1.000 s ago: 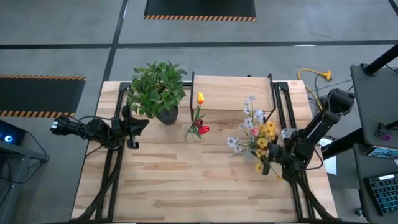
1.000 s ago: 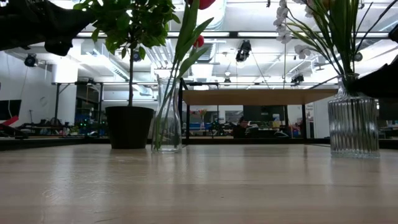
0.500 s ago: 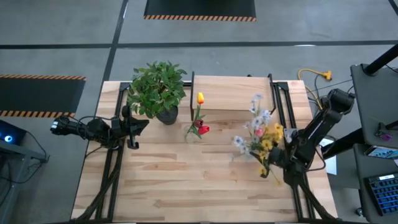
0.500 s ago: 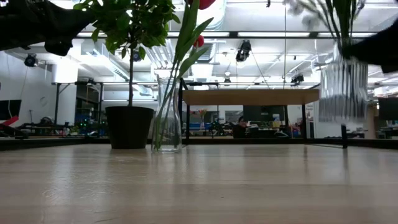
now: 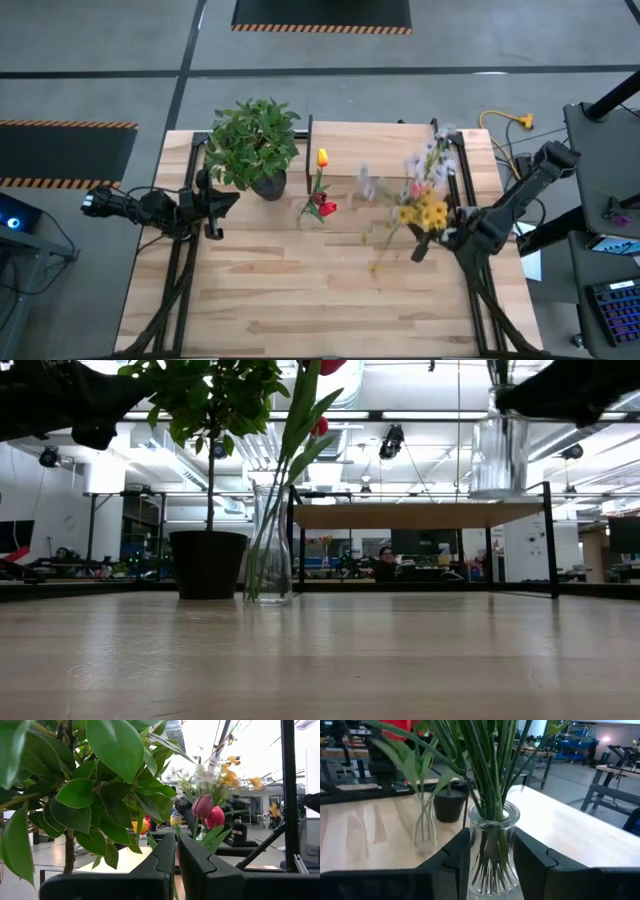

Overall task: Pick and place flowers into a vace then onto a shelf
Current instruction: Put the right transparent vase on the shelf

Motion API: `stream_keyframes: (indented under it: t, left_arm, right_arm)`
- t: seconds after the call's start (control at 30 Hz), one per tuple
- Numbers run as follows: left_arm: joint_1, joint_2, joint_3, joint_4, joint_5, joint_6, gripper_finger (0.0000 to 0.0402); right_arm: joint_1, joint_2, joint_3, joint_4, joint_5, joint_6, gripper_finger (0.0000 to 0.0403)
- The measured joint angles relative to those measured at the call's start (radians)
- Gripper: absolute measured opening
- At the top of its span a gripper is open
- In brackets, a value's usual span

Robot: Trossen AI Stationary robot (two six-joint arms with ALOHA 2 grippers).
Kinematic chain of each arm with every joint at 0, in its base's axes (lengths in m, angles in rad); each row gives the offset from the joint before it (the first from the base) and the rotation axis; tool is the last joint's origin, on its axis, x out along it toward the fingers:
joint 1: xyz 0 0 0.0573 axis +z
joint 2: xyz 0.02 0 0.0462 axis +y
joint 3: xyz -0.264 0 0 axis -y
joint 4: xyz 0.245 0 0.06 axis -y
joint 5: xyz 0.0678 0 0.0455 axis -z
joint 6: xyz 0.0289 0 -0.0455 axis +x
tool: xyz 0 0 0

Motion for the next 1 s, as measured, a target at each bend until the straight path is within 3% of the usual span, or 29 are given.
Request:
stream_keyframes:
  t: [0.1, 0.33, 0.53, 0.73, 1.0]
  left_arm:
    - [0.0, 0.0, 0.0, 0.0, 0.0, 0.0, 0.0004]
    - [0.0, 0.0, 0.0, 0.0, 0.0, 0.0, 0.0004]
    - [0.0, 0.0, 0.0, 0.0, 0.0, 0.0, 0.0004]
    - [0.0, 0.0, 0.0, 0.0, 0.0, 0.0, 0.0004]
    - [0.0, 0.0, 0.0, 0.0, 0.0, 0.0, 0.0004]
  right_arm:
    - [-0.06, -0.06, 0.026, 0.0, -0.054, -0.082, 0.0109]
    - [-0.198, -0.175, 0.109, 0.002, -0.055, -0.296, 0.0109]
    - [-0.385, -0.242, 0.148, 0.001, -0.07, -0.391, 0.0109]
    - [-0.631, -0.285, 0.136, -0.002, -0.277, -0.359, 0.0109]
    - [-0.927, -0.25, 0.128, -0.079, -0.502, -0.271, 0.0109]
